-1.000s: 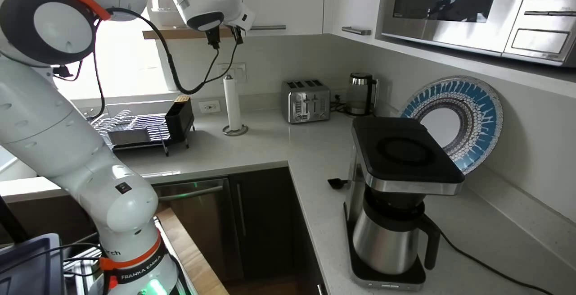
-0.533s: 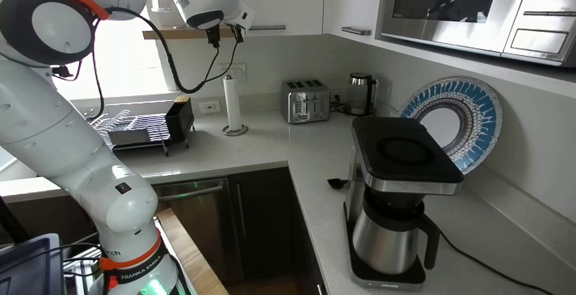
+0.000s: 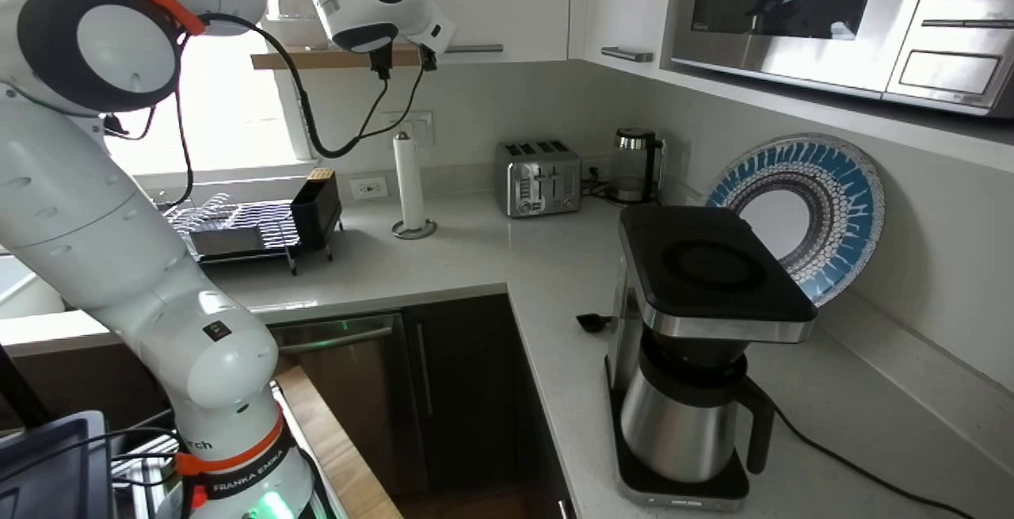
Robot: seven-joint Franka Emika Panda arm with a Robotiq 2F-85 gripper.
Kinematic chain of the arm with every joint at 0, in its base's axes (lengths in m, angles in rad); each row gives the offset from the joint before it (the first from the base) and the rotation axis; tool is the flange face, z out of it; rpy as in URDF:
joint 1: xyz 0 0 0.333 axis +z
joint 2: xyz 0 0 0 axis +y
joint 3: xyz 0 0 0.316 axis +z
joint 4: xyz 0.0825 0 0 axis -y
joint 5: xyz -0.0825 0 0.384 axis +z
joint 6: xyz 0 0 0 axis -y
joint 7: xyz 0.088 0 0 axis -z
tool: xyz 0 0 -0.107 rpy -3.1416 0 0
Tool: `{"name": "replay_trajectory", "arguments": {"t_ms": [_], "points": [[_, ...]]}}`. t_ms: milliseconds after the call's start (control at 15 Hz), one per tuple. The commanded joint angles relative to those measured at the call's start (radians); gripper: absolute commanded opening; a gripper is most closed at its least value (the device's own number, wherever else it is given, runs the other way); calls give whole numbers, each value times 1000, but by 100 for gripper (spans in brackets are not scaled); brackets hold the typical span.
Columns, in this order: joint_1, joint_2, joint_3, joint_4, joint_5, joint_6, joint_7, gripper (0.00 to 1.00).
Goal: Open the upper cabinet door on the left
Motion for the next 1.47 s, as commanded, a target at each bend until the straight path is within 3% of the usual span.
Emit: {"name": "replay_trajectory", "arguments": {"t_ms": [0, 333, 1133, 1200, 1400], "points": [[15, 33, 6, 24, 100, 78, 12, 100], [32, 85, 22, 69, 229, 147, -3, 100], [52, 330, 41, 298, 436, 129, -217, 100], [54, 349, 44, 314, 437, 131, -225, 97], [62, 402, 53, 364, 432, 133, -242, 70]]}}
